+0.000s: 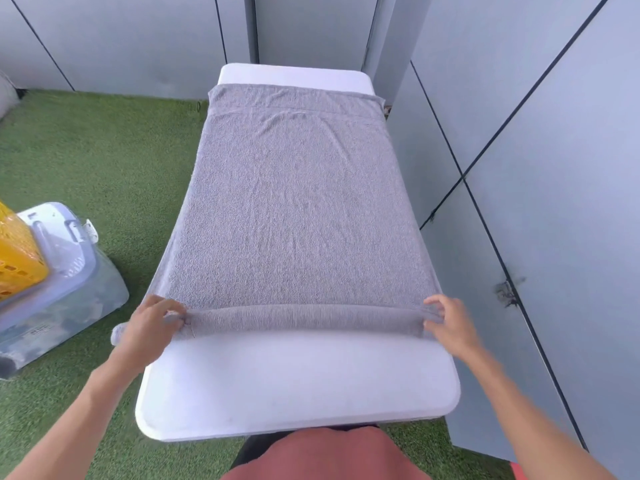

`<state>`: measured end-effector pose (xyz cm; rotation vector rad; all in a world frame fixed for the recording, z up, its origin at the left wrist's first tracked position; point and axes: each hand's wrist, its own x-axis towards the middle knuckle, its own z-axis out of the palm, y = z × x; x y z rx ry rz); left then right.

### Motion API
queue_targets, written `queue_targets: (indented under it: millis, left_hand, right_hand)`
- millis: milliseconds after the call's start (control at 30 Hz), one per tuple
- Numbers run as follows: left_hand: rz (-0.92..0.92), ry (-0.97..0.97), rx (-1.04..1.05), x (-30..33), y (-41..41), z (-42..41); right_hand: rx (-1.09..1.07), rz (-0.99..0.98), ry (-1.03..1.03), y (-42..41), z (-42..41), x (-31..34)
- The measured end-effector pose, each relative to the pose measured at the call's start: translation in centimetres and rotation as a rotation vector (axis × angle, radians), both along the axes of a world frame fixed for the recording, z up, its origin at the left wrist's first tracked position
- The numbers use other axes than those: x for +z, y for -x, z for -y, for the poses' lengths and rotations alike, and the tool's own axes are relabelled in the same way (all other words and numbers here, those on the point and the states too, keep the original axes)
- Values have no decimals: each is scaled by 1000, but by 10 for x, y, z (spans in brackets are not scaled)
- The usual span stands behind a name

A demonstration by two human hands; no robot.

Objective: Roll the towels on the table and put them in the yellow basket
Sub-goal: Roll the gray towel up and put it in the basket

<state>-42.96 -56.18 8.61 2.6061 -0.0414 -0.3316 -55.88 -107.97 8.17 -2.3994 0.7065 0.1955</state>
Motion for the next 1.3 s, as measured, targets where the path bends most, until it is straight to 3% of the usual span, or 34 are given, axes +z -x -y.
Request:
queue_targets:
  millis: [67,133,200,400,533,633,700,767,833,900,1000,1100,1167,1300]
  left_hand:
    - [264,-217,-33,1,13,4]
    - [357,-317,-80,-5,33,9]
    - [378,-311,-126,-20,50,11]
    - [293,-267,-211,-39,38,15]
    - [117,-219,-145,-35,9,12]
    - [-4,-237,-211,-32,7,2]
    - [-206,-269,-281,-24,5,-3]
    - [-326,-136,-256,-18,-1,-7]
    - [-275,74,-125,-14,-3,-6]
    - [-76,180,15,-13,1,-4]
    - [286,-70,24,-15,22,3]
    - [452,-233,-80,-24,48,7]
    - [421,-276,-160,-34,57,8]
    - [333,-266,-224,-44,41,6]
  right_hand:
    - [32,169,273,8,-13,-5]
    - [112,231,556,20,-28,-6]
    - [175,187,603,32,-38,-12]
    - [234,32,485,17,-34,-16]
    - [229,-46,462,0,-31,-1]
    - [351,-221,451,8,-22,13]
    - [376,-379,323,12,-15,23]
    - [266,-439,57,10,-7,32]
    - [110,-380,-134,6,-1,33]
    - [-13,-236,-182,3,0,27]
    - [2,58,129,9,-6,10]
    - [155,163,592,31,-29,-3]
    - [225,172,668,42,-45,-9]
    - [245,94,620,32,-44,-25]
